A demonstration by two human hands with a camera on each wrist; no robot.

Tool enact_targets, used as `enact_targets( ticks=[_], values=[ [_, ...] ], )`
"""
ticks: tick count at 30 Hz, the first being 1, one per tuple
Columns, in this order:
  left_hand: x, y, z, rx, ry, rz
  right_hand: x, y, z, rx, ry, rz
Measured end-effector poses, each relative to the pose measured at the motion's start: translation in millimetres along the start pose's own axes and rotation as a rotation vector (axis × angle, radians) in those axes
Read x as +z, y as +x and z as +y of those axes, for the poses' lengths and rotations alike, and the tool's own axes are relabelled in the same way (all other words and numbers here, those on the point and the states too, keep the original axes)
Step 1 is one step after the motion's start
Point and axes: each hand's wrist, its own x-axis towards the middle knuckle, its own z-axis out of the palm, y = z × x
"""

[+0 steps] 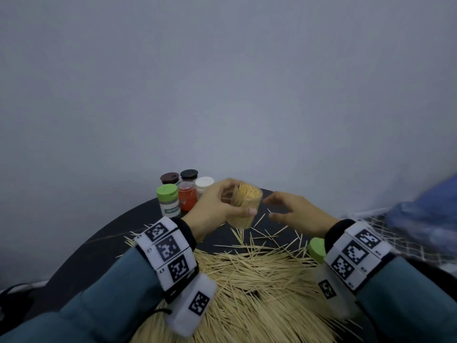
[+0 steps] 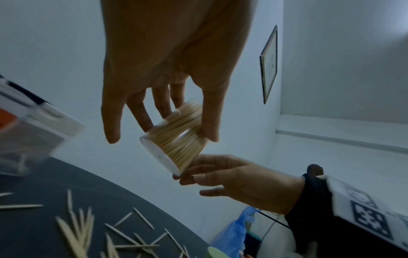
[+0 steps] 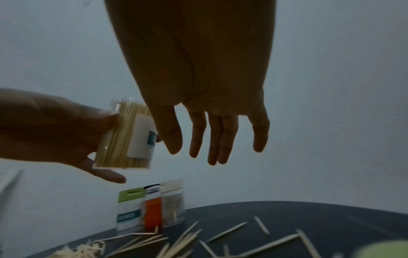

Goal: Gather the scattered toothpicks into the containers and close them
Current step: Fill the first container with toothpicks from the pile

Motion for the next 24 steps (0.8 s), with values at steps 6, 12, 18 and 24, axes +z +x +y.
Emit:
enact_targets(
  ticks=[6,12,18,24],
  values=[
    [42,9,8,-0.012,0.017,-0.075,-16,-26,43,0.185,-0.194,-0.166],
    [63,11,6,-0.033,0.058,-0.111,-18,-40,60,0.243,-0.253,-0.276],
    [63,8,4,-0.043,0.065,-0.114,-13,-41,58,0.243,-0.345,-0.295],
    [42,1,4,-0.053,0.057,-0.071,-11,-21,43,0.208,-0.275,-0.157]
  ],
)
